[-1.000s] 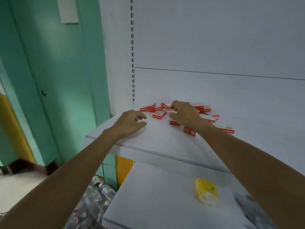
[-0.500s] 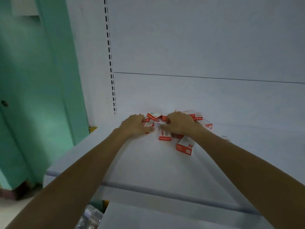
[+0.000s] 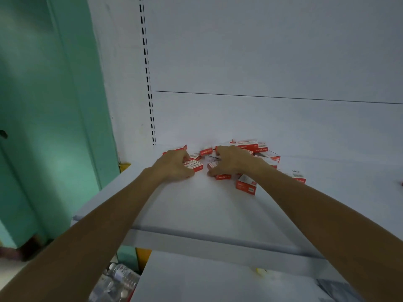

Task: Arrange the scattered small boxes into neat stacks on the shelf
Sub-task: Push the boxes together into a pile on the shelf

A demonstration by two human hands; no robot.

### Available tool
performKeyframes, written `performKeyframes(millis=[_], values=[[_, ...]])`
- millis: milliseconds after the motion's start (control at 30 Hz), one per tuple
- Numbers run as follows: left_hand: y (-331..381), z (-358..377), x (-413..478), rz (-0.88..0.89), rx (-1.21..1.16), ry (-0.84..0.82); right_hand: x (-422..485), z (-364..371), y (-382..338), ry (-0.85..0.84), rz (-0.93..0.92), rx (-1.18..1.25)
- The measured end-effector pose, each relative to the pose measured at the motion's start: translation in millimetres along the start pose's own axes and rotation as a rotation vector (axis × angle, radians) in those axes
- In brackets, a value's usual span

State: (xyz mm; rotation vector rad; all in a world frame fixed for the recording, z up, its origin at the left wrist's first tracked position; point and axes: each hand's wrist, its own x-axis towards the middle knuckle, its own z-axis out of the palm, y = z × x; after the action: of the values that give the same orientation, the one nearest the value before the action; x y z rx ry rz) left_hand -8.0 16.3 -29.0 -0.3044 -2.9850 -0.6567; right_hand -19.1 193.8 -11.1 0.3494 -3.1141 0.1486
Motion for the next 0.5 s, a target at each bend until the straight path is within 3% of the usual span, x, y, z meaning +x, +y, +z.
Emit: performKeyframes(millis=[100,500], values=[[3.9,0.8,-13.2,-0.017,-0.019,-0.006,-14.4,1.5,-6.1,0.058,-0.044,0.121],[34.6,-6.6,-71.3,0.191,-0.148,0.097,-93.4,-14.5,17.2,0.351,-0.004,0.160]])
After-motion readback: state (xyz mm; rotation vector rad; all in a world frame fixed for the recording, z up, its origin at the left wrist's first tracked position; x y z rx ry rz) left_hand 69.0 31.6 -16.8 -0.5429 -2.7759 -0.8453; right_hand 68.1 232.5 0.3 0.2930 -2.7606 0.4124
